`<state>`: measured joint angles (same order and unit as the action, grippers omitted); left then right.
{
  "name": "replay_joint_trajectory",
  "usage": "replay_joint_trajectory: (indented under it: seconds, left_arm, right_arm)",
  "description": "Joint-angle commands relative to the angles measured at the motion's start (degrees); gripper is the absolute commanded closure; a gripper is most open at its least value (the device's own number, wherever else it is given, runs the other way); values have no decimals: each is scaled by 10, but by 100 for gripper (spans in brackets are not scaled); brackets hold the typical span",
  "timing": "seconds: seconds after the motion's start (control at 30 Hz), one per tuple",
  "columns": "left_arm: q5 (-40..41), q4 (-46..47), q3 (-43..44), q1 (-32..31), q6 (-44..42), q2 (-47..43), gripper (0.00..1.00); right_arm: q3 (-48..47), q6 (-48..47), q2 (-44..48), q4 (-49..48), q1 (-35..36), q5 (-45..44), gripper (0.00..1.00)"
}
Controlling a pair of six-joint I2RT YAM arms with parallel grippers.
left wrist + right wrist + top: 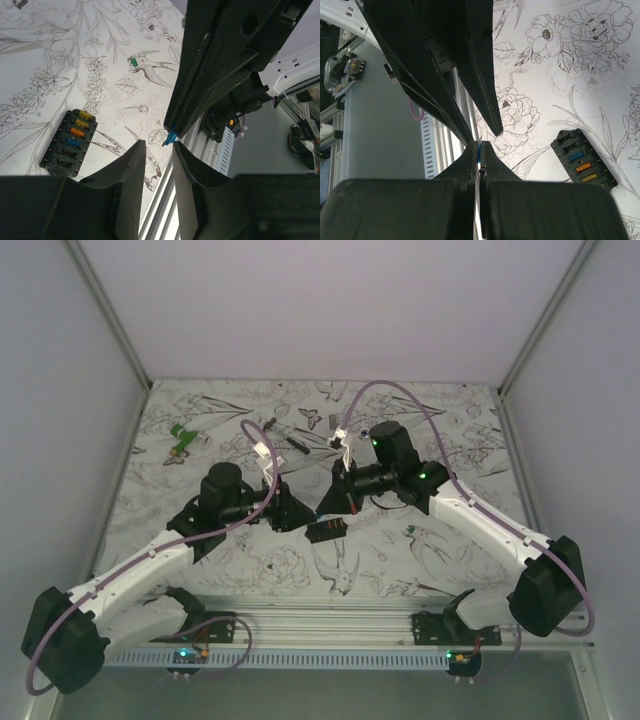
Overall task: Snap on the fuse box
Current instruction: Install the fuse at the fuse box base.
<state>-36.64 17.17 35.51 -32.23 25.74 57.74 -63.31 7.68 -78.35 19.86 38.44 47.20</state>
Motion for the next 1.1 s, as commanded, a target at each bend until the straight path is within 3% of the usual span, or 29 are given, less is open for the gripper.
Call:
replay_joint_trajectory:
  seconds: [0.0,0.1,0.3,0.5,0.57,0.7,0.93,1.07]
  left_arm:
    - [-32,26,20,-8,-24,-6,70]
    - [-38,26,23,-9,-25,-5,75]
    - [-46,26,24,-12,-29,-2,100]
    - [-29,27,19,-15,-25,-10,100]
    - [-6,29,13,-16,-16,-17,100]
    - [65,57,-14,-17,22,-44,100]
    - [181,101,-56,-18,85,-113,100]
    - [206,116,-67,-18,114,-140,100]
  right_arm:
    - [-20,-16,5,1,-4,32,100]
    - [-22,-18,2,1,-3,40,100]
    - [-19,-24,-6,1,-3,50,100]
    - [-7,1,1,-37,-3,41,92]
    - [2,20,14,-66,-3,22,78]
    - [54,100,57,-186,-6,-24,58]
    - [187,272,125,-458,-8,-109,58]
    - [233,327,138,-557,-8,-153,59]
